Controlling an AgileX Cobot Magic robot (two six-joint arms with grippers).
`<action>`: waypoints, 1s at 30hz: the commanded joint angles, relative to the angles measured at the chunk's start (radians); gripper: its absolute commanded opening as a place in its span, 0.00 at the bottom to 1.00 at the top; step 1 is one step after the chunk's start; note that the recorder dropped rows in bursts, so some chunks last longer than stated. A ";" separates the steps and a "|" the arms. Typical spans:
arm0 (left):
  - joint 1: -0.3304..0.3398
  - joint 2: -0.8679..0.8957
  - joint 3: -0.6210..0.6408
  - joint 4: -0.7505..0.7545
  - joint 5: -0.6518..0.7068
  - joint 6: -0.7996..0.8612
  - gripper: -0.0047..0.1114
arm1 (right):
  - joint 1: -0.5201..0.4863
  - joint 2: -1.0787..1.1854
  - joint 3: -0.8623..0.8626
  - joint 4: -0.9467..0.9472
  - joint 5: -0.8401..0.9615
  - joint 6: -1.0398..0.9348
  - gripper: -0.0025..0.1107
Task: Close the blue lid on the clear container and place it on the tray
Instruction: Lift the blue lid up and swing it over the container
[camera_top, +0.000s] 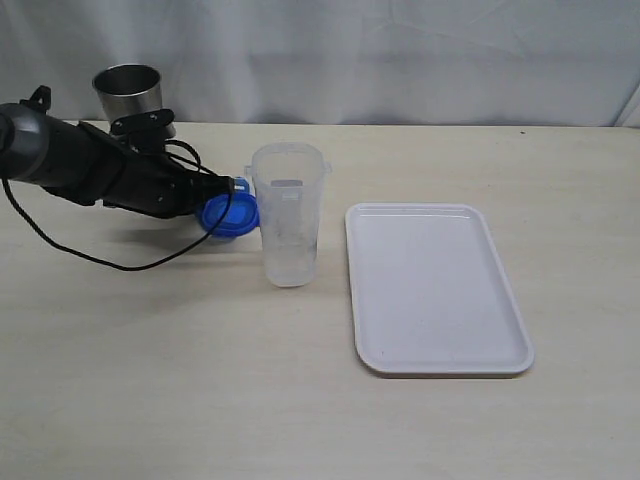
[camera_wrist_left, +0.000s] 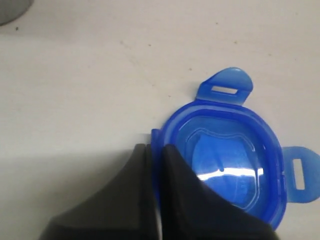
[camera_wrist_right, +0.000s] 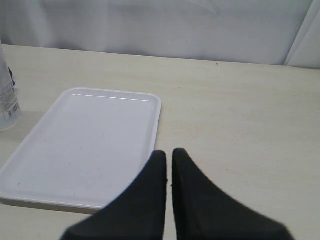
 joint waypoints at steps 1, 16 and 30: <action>-0.004 -0.036 0.049 0.001 -0.004 -0.013 0.04 | -0.004 -0.005 0.002 0.004 -0.004 0.003 0.06; -0.004 -0.268 0.154 0.002 -0.027 0.053 0.04 | -0.004 -0.005 0.002 0.004 -0.004 0.003 0.06; -0.004 -0.503 0.152 0.004 -0.019 0.304 0.04 | -0.004 -0.005 0.002 0.004 -0.004 0.003 0.06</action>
